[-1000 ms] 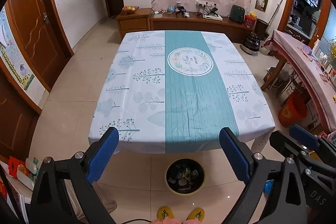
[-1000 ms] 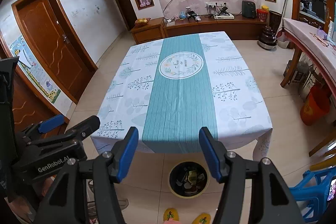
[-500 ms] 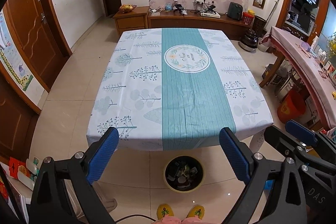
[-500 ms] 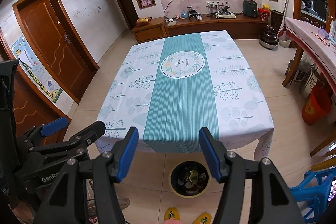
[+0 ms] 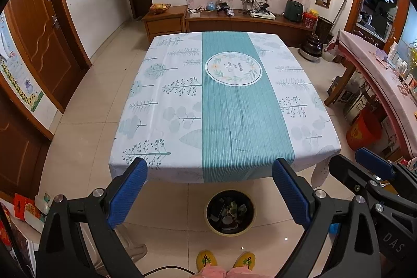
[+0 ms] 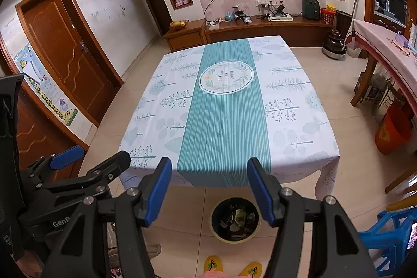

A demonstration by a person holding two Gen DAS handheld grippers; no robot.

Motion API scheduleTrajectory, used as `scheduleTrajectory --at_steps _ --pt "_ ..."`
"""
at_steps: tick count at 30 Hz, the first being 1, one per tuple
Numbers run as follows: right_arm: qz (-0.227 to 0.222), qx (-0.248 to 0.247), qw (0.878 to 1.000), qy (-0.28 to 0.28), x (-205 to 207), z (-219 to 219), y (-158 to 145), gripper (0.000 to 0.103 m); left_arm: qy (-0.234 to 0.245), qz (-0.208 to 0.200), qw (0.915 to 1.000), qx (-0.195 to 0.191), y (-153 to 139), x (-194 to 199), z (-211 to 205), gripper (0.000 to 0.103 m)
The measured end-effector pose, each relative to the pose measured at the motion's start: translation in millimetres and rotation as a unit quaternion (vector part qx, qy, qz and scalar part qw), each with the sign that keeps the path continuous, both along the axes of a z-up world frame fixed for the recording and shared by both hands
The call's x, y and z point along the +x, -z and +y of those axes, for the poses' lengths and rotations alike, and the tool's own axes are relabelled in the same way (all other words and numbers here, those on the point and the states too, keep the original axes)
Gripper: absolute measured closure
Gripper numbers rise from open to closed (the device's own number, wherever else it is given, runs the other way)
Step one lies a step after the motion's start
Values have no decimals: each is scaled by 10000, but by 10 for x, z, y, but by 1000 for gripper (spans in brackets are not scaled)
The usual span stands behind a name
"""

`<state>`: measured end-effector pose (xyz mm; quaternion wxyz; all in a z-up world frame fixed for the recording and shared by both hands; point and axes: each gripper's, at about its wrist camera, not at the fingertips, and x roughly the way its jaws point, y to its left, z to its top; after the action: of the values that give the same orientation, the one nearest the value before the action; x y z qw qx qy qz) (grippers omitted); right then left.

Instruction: Collect trash

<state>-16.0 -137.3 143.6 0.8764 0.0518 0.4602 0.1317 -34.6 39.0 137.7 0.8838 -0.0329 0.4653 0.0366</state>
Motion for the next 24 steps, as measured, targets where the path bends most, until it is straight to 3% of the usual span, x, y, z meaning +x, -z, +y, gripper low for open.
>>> scheduleTrajectory --at_steps 24 --pt "-18 -10 9999 -110 -30 5 47 43 -11 42 10000 15 8 -55 64 8"
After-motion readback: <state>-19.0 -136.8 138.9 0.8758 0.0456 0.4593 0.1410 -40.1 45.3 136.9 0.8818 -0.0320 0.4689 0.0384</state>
